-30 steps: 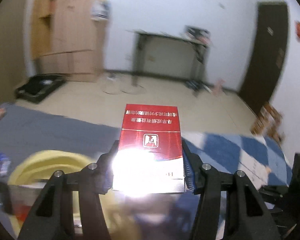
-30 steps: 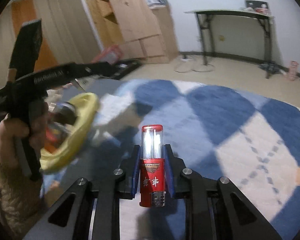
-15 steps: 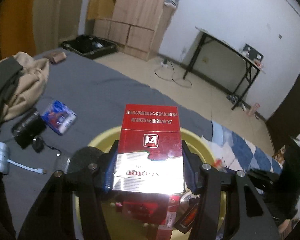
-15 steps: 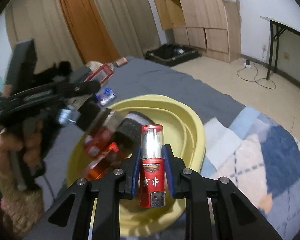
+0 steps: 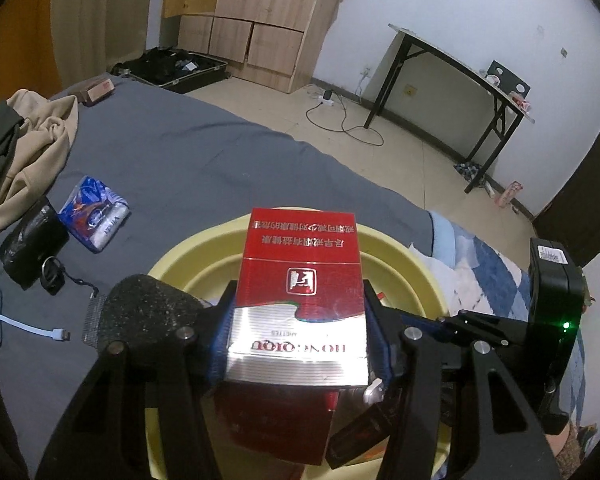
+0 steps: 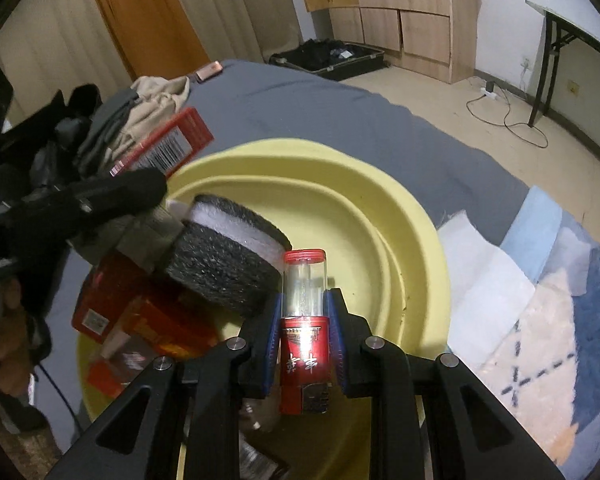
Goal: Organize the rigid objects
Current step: 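Lower the Hongqiqu pack and red lighter into the yellow tray, opening both tools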
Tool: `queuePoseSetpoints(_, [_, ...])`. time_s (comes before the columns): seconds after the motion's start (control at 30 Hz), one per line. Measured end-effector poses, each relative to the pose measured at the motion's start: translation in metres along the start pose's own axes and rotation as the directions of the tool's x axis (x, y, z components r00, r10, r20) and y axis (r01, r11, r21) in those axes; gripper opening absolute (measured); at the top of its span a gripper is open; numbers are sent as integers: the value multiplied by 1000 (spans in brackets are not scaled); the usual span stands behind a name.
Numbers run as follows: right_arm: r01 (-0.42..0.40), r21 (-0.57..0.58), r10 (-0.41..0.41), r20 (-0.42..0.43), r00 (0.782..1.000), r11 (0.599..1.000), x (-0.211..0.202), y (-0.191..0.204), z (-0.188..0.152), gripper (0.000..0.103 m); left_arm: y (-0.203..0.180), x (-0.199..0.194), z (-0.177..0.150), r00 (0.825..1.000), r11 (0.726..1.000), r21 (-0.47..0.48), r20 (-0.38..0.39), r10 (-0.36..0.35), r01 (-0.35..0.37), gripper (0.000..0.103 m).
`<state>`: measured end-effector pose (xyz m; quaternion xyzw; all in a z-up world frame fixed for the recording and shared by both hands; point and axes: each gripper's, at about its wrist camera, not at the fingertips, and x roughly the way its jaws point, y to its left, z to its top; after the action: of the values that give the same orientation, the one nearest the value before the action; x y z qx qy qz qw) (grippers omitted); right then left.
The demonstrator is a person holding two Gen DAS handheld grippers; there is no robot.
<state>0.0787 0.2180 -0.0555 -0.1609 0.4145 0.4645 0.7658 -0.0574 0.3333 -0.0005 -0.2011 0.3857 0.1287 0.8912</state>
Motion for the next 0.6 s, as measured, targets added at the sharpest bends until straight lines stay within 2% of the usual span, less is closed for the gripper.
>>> queuePoseSetpoints(0.23, [-5,-24,6,17,1000,1000,-6,6,-6,25,-2,0,3,1000,1000,12,-3,18,-18,58])
queuePoseSetpoints(0.3, [-13,-38,14,19,1000,999,-8,8,-10,34,-2,-3,4,1000,1000,4,8,25,-25,68])
queuePoseSetpoints(0.33, [-14,-46,15,21,1000,999,-9,10,-10,37,-1,-9,5,999,1000,-9,30,30,-30,83])
queuePoseSetpoints(0.37, [-11,-53,12,23,1000,999,-11,12,-12,42,0,-14,6,998,999,-22,53,24,-23,94])
queuePoseSetpoints(0.4, [-10,-63,12,28,1000,998,-15,14,-13,54,0,-20,7,997,999,-34,72,18,-15,98])
queuePoseSetpoints(0.43, [-4,-68,7,39,999,998,-21,15,-16,62,-1,-29,9,995,999,-53,103,13,-7,102])
queuePoseSetpoints(0.47, [-29,-65,33,54,998,997,-29,14,-19,71,-3,-34,10,993,998,-62,118,9,-1,103])
queuePoseSetpoints(0.53, [-45,-50,49,77,996,998,-44,9,-25,99,-11,-48,12,988,997,-78,153,-1,13,103])
queuePoseSetpoints(0.57, [-37,-44,41,94,995,998,-55,4,-28,103,-15,-52,14,987,996,-83,159,-3,16,103])
queuePoseSetpoints(0.6, [-41,-43,45,106,993,998,-66,-3,-33,103,-21,-56,14,986,996,-88,164,-9,24,103])
